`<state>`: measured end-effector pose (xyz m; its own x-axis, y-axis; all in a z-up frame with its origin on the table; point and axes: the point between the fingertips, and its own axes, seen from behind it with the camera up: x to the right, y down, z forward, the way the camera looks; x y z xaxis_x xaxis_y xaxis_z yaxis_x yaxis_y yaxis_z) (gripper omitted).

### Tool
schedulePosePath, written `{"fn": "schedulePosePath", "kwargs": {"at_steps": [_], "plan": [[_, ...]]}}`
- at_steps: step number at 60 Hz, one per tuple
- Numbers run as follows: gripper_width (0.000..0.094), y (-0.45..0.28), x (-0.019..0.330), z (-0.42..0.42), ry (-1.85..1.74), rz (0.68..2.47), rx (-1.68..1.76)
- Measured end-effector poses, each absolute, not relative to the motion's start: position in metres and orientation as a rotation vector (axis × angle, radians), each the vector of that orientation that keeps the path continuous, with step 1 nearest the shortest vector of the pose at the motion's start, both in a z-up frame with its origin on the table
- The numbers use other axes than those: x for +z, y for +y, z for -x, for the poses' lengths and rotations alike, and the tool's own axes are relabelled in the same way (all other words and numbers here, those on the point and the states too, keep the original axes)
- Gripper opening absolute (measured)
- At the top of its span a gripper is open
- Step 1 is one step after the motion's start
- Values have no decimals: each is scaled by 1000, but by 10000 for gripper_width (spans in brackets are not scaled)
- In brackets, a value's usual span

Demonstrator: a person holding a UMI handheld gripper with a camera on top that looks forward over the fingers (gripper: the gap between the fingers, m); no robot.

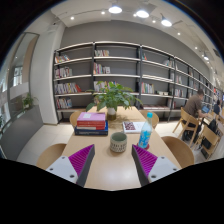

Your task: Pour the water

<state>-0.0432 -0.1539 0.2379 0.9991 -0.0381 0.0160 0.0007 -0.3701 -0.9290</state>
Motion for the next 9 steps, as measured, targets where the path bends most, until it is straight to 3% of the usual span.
{"fn": "schedulePosePath", "kwargs": {"at_steps": [9], "plan": [[751,-161,249,54,12,1943,-38]]}}
